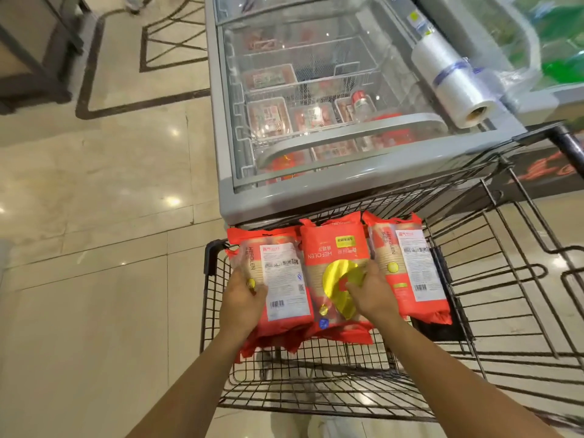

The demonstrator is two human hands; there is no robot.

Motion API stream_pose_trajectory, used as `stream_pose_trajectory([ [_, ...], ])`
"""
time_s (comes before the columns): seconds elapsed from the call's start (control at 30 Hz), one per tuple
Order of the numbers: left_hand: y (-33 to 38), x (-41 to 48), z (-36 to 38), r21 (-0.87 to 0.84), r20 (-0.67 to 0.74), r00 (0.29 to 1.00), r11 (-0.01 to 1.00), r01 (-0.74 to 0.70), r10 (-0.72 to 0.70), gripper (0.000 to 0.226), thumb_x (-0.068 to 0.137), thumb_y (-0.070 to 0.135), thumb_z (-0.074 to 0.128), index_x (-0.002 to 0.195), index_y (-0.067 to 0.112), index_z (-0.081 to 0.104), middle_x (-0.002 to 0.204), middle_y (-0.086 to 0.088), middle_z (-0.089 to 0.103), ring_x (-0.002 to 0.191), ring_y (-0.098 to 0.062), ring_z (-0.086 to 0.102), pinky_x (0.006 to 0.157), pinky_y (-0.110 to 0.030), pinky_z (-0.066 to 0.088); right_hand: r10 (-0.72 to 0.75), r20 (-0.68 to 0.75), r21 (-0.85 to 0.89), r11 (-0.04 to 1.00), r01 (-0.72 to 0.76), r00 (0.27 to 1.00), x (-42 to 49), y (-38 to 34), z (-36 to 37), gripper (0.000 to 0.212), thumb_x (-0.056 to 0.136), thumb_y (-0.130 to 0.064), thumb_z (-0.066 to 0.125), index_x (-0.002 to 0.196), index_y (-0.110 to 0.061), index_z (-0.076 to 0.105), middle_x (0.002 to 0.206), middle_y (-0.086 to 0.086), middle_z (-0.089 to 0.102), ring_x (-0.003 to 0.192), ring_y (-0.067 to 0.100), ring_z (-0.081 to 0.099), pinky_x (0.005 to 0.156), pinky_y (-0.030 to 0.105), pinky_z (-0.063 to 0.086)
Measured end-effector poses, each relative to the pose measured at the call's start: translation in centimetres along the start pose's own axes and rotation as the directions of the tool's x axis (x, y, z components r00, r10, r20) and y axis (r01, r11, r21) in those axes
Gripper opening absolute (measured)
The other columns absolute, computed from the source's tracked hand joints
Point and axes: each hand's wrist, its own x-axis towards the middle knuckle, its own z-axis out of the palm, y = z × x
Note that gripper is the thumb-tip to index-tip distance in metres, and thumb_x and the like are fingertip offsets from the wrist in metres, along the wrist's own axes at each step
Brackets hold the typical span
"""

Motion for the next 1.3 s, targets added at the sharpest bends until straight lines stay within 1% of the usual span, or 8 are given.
stream_pose_trajectory([
  [0.17,1.7,-3.7,-2.2,0.084,0.042,0.989,0.986,-0.144,0.141,0.093,0.094,0.013,0.068,0.166,0.034,0.012,0.149,0.02,0.04,0.095,0.016,0.048,0.09,-0.008,0.043,-0.153,0.022,-0.084,0.984,0.154,0.988,-5.0,-2.0,-1.8,0.072,0.097,-0.03,0.063,0.156,-0.006,0.029,0.16,0.016,0.037,0.147,0.033,0.036,0.119,0.043,0.033],
  [0.27,3.3,-6.3,-4.6,0.23,0.032,0.964,0.936,-0.266,0.266,0.082,0.09,0.031,0.067,0.161,0.023,0.026,0.158,0.0,0.041,0.13,-0.016,0.053,0.107,-0.035,0.049,-0.275,-0.026,-0.193,0.945,0.266,0.961,-9.8,-4.7,-3.6,0.068,0.099,-0.037,0.054,0.156,-0.009,0.031,0.156,0.016,0.042,0.143,0.033,0.04,0.117,0.043,0.034],
  [0.4,7.9,-10.7,-9.8,0.461,-0.033,0.875,0.784,-0.416,0.483,0.07,0.089,0.05,0.04,0.145,0.009,0.046,0.142,-0.013,0.053,0.127,-0.037,0.052,0.106,-0.046,0.046,-0.509,-0.131,-0.378,0.819,0.432,0.851,-16.6,-9.4,-7.0,0.069,0.1,-0.047,0.047,0.158,-0.014,0.029,0.16,0.014,0.036,0.148,0.032,0.032,0.121,0.045,0.024],
  [0.57,13.5,-16.3,-17.1,0.635,-0.153,0.708,0.618,-0.464,0.689,0.072,0.087,0.053,0.046,0.143,0.008,0.055,0.146,-0.016,0.057,0.131,-0.038,0.056,0.108,-0.051,0.046,-0.69,-0.253,-0.557,0.677,0.481,0.678,-24.6,-14.2,-11.1,0.068,0.095,-0.051,0.052,0.151,-0.013,0.045,0.153,0.021,0.047,0.142,0.039,0.043,0.117,0.055,0.032],
  [0.73,16.3,-22.1,-22.2,0.69,-0.16,0.713,0.594,-0.413,0.683,0.076,0.1,0.053,0.048,0.163,0.019,0.024,0.17,-0.009,0.022,0.155,-0.032,0.021,0.127,-0.049,0.013,-0.766,-0.249,-0.626,0.594,0.505,0.593,-31.4,-17.1,-13.9,0.073,0.099,-0.054,0.045,0.16,-0.019,0.027,0.165,0.017,0.028,0.152,0.035,0.026,0.123,0.054,0.018],
  [0.93,15.4,-26.6,-26.5,0.719,-0.256,0.661,0.596,-0.357,0.705,0.078,0.092,0.061,0.032,0.156,0.016,0.042,0.161,-0.012,0.041,0.147,-0.033,0.038,0.121,-0.052,0.029,-0.831,-0.253,-0.644,0.526,0.555,0.495,-36.8,-19.3,-13.8,0.07,0.096,-0.056,0.045,0.155,-0.018,0.039,0.158,0.016,0.041,0.148,0.036,0.034,0.12,0.056,0.023],
  [1.03,13.8,-27.8,-28.5,0.724,-0.298,0.677,0.621,-0.299,0.673,0.076,0.098,0.059,0.045,0.161,0.019,0.031,0.167,-0.01,0.032,0.153,-0.031,0.03,0.124,-0.05,0.023,-0.863,-0.181,-0.658,0.463,0.594,0.472,-38.7,-21.1,-12.7,0.072,0.1,-0.057,0.043,0.16,-0.02,0.026,0.165,0.013,0.029,0.153,0.033,0.024,0.124,0.053,0.016],
  [1.3,8.1,-30.7,-36.0,0.685,-0.495,0.729,0.729,-0.008,0.473,0.077,0.101,0.061,0.042,0.164,0.024,0.016,0.171,-0.005,0.02,0.156,-0.027,0.018,0.127,-0.047,0.012,-0.954,0.023,-0.625,0.22,0.749,0.299,-43.0,-28.4,-7.4,0.07,0.1,-0.056,0.043,0.158,-0.02,0.026,0.163,0.011,0.031,0.151,0.032,0.026,0.123,0.052,0.018],
])
